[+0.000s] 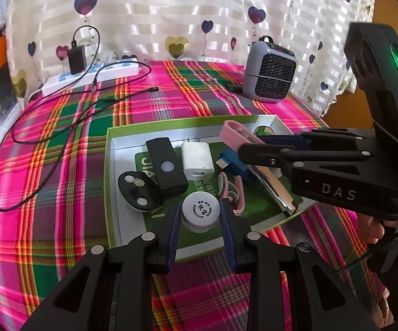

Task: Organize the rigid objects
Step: 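Carry the pink hook and white container over the green box with both grippers, then lower the hook and container into the box and open both grippers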

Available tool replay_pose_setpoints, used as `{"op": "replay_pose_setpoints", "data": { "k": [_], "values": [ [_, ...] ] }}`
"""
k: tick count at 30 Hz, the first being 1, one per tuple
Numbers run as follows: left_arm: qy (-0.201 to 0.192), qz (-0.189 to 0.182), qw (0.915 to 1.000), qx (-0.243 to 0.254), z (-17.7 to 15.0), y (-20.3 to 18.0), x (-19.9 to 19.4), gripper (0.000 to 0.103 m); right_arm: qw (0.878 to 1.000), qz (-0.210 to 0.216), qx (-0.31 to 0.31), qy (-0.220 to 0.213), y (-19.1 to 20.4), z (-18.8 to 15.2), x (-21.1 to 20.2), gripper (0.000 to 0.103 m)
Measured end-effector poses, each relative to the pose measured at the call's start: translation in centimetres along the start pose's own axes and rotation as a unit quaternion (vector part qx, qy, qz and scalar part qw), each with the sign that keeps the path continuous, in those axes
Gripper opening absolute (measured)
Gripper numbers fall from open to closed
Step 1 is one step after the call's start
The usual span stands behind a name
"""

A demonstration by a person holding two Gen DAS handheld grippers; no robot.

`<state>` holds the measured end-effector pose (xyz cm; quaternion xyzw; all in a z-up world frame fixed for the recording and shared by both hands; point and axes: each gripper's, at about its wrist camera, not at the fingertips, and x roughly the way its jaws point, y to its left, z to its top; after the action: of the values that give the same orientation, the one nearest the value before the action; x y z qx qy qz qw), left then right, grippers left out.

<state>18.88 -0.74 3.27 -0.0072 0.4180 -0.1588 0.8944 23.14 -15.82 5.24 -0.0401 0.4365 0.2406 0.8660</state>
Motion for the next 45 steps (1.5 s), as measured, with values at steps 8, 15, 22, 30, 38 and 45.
{"op": "replay_pose_setpoints", "data": {
  "k": [8,15,22,30,38,45],
  "values": [
    [0.005,-0.003,1.0000,-0.002,0.3,0.2,1.0,0.027,1.000,0.004,-0.011,0.016,0.3,0.8,1.8,0.023],
    [0.010,-0.001,0.9999,0.000,0.4,0.2,1.6,0.027,1.000,0.017,-0.010,0.020,0.5,1.2,2.5,0.023],
    [0.017,-0.001,0.9998,0.002,0.3,0.1,2.1,0.027,0.999,0.023,-0.015,0.028,0.8,1.4,3.2,0.023],
    [0.021,0.001,0.9998,0.000,0.3,0.2,2.4,0.027,0.999,0.027,-0.014,0.030,0.8,1.5,3.6,0.023],
    [0.024,0.000,0.9997,0.000,0.3,0.2,2.7,0.027,0.999,0.028,-0.020,0.032,1.0,1.4,3.8,0.023],
    [0.026,-0.001,0.9997,0.002,0.3,0.1,2.8,0.028,0.999,0.030,-0.021,0.032,1.3,1.4,3.9,0.023]
  ]
}}
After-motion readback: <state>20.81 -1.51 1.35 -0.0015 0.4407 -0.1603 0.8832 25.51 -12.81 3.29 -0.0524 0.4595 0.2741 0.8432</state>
